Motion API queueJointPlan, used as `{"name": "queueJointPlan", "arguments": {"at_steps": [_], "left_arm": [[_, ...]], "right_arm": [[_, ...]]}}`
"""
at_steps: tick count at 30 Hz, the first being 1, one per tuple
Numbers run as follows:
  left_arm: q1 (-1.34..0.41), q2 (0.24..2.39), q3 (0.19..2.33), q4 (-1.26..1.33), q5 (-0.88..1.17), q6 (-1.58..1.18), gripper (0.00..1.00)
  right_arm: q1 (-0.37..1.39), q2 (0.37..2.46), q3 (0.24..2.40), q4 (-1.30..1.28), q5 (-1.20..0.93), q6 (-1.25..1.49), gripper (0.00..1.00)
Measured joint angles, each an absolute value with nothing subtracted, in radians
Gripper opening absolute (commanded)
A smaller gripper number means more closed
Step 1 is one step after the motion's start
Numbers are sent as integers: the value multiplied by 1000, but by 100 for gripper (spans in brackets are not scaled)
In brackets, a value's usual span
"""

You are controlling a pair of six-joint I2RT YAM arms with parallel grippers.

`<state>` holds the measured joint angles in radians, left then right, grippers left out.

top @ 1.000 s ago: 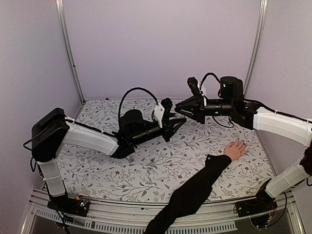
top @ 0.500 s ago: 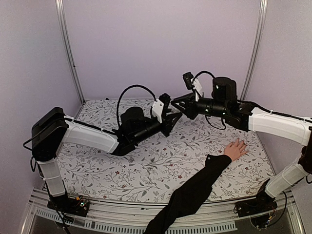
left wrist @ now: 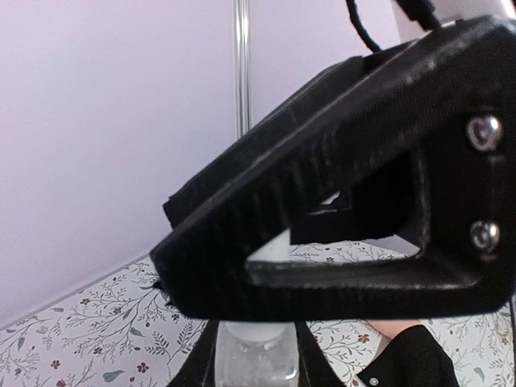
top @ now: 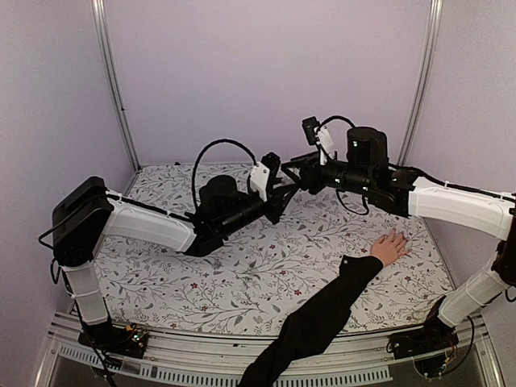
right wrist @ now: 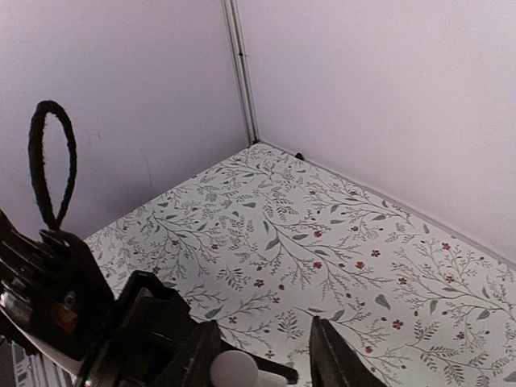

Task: Paint the nails
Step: Screw the nail polish bottle.

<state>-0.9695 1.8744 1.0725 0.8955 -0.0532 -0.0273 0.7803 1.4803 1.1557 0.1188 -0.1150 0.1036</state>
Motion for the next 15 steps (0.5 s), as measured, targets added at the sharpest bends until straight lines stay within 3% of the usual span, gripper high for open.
{"name": "queueJointPlan", "arguments": {"at_steps": [3,5,9,15], "left_arm": [[-971,1874,1073,900,-38,-25,0],[-973,1874,1073,902,-31,-25,0],[-973,1874,1073,905,-22,-26,0],[-973,1874,1070,929,23,-27,0]], "right_arm": [[738,1448,1127,121,-171,83,64],[708,1413,1102,121,-224,57,68],[661,1364,1087,120,-335,-5,69],[615,1343,1087,103,-567,-111,60]]}}
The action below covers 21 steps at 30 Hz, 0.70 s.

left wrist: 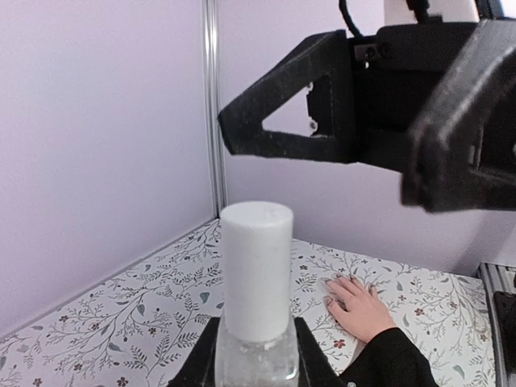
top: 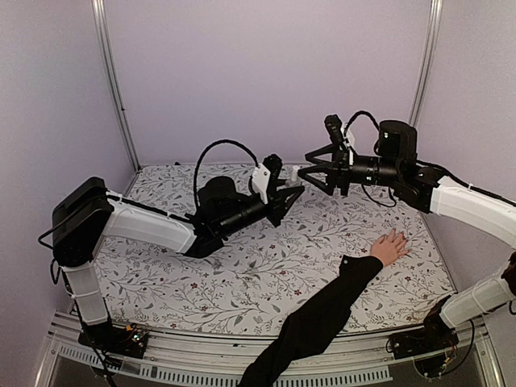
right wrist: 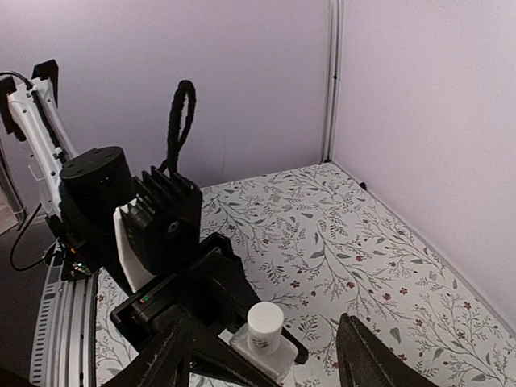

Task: Paint the nails
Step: Screw the nail polish bottle.

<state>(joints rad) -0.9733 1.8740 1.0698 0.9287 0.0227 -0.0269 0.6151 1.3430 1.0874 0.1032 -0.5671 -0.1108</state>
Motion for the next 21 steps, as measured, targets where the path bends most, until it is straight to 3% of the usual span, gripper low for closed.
{"name": "queueJointPlan", "arguments": {"at_steps": [6,17,21], "left_arm": [[-973,1874,1051,966,102,-30,0],[-973,1874,1051,982,163,-30,0],[-973,1874,1051,982,160,-30,0]], "right_arm": [[614,1371,1128,10,-727,-204,52],[613,1441,1187,-62,-793,-278,9],[611,1443,1188,-63,-791,-276,1]]}}
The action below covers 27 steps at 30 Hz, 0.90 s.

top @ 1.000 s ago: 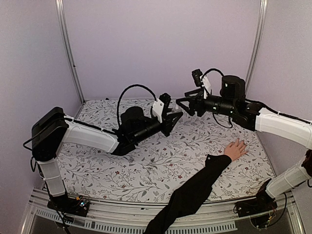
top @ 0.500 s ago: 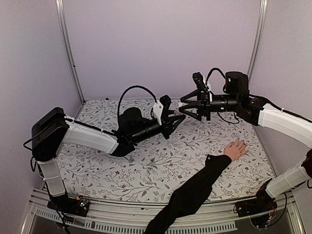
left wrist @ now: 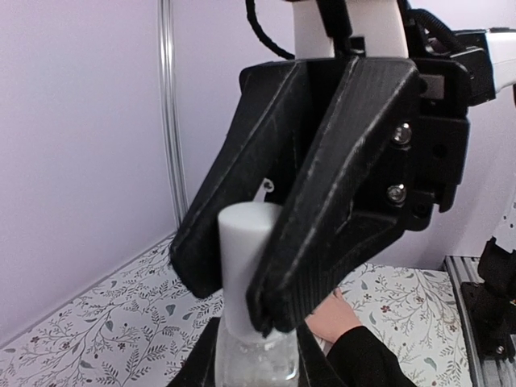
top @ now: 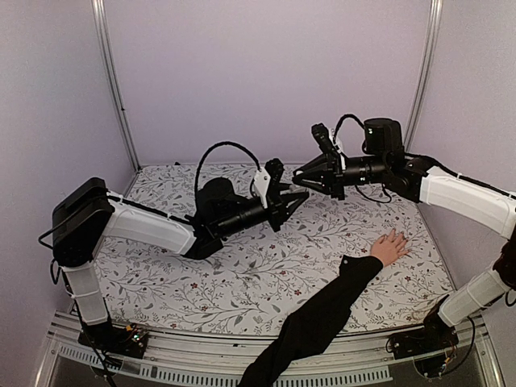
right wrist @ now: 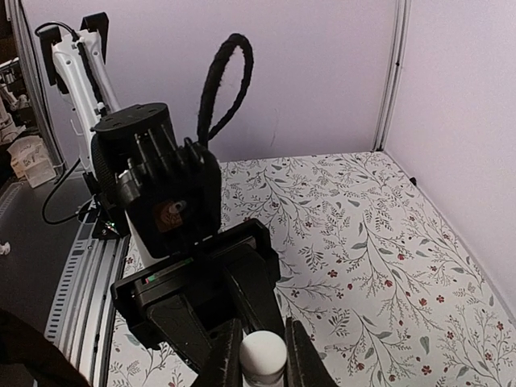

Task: Paint the nails
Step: Screw the nail polish bottle.

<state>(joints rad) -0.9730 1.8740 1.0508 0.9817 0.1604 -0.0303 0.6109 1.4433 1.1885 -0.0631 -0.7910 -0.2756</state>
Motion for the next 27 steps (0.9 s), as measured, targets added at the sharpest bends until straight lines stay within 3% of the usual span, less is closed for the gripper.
{"name": "queueJointPlan", "arguments": {"at_steps": [10,27], "left_arm": [[-973,1874,1052,953,74,-30,0],[-958,1874,1060,926,-83,-30,0]], "right_arm": [[637,1464,1193,-39,-649,-195,0],[820,1507,1194,79,-97,39,2]]}}
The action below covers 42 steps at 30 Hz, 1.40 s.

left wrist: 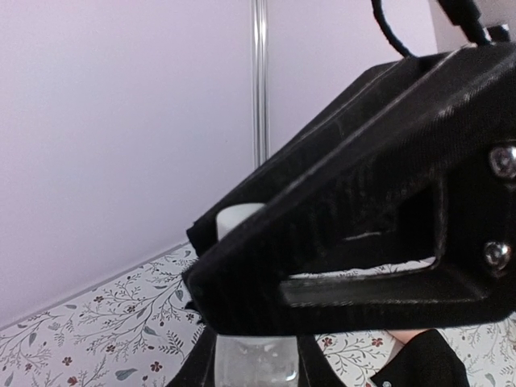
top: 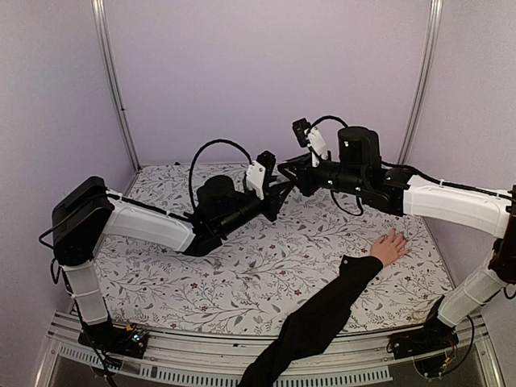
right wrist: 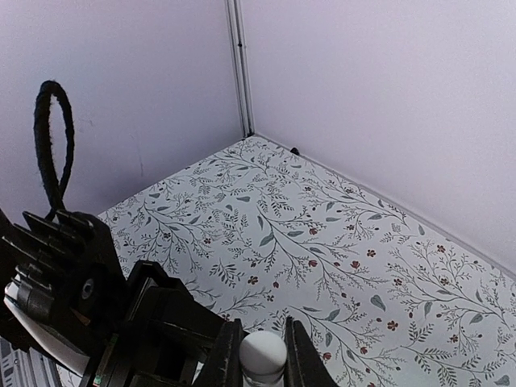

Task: Paint the nails
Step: Screw the nail polish bottle.

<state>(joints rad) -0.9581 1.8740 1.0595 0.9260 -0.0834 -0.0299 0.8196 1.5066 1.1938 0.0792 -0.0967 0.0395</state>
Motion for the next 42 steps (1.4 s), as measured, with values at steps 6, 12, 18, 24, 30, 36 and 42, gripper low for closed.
{"name": "queueJointPlan", "arguments": {"at_steps": [6,12,18,24,30,36,42], "left_arm": [[-957,1874,1060,923,-84,-30,0],[-958,1874,1059,944,-43,-27,0],[-959,1873,1057,946,21,-26,0],[-959,1872,1048,953,94,-27,0],[-959,1872,1037,984,185,-34,0],[-959,1872,1031,1003,245,-38,0],[-959,1872,1031,1008,258,-38,0]], "right_arm": [[828,1507,1194,79,-65,47,35],[802,1470,1165,70,-144,7,58],[683,1362,1129,70,-352,-65,60],[661,1353,1158,-12,-546,-179,58],[661,1407,1237,-152,-668,-297,54],[659,1435,1245,-210,-739,-350,31],[649,1464,1273,-229,-773,-366,9]]}}
